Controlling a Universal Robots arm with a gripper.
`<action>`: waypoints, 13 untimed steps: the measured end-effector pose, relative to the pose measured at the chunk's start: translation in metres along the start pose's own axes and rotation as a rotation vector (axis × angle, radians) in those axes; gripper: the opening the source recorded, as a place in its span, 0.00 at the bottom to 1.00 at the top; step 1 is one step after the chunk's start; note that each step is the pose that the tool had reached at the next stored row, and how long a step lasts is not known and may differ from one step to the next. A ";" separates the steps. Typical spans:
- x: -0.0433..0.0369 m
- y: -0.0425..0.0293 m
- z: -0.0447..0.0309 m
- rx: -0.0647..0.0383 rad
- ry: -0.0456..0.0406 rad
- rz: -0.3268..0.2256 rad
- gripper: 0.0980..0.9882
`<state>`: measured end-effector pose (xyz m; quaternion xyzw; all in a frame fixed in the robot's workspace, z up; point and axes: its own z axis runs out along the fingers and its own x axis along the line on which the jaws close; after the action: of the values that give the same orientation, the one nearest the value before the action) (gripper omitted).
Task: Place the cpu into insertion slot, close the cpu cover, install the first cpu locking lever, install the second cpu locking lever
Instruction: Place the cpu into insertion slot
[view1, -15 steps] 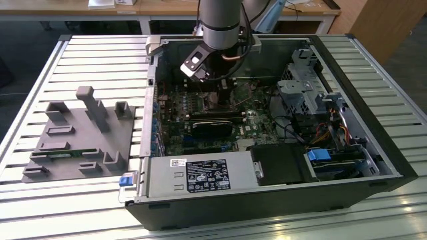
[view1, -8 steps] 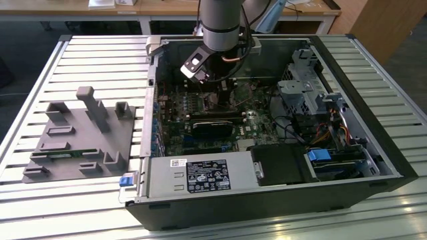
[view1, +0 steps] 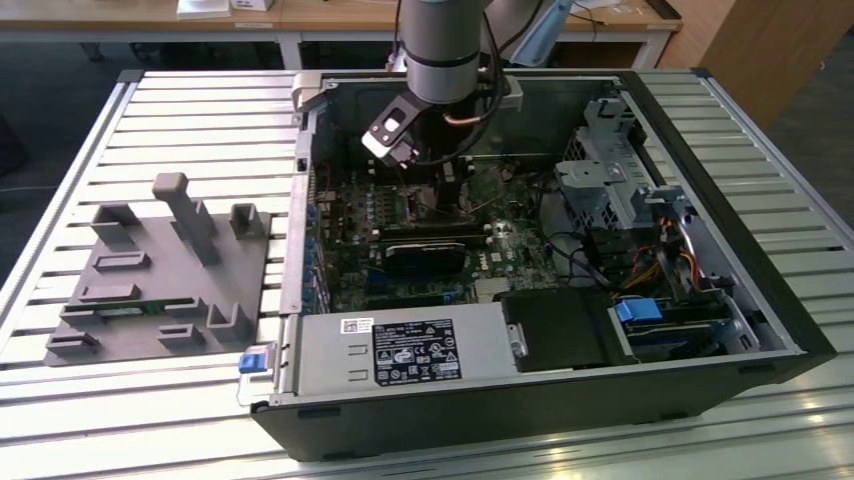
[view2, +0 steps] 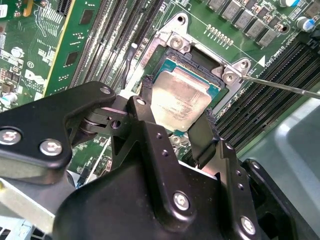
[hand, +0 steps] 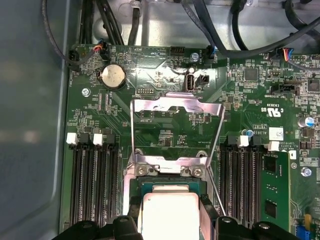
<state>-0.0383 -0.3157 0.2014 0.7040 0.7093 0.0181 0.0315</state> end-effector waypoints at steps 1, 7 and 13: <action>0.0000 0.0000 0.0003 0.000 -0.0002 0.001 0.49; 0.0001 0.0000 0.0031 0.000 -0.0007 0.009 0.49; 0.0001 0.0000 0.0041 0.000 -0.0009 0.013 0.49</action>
<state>-0.0381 -0.3157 0.1973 0.7086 0.7047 0.0179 0.0316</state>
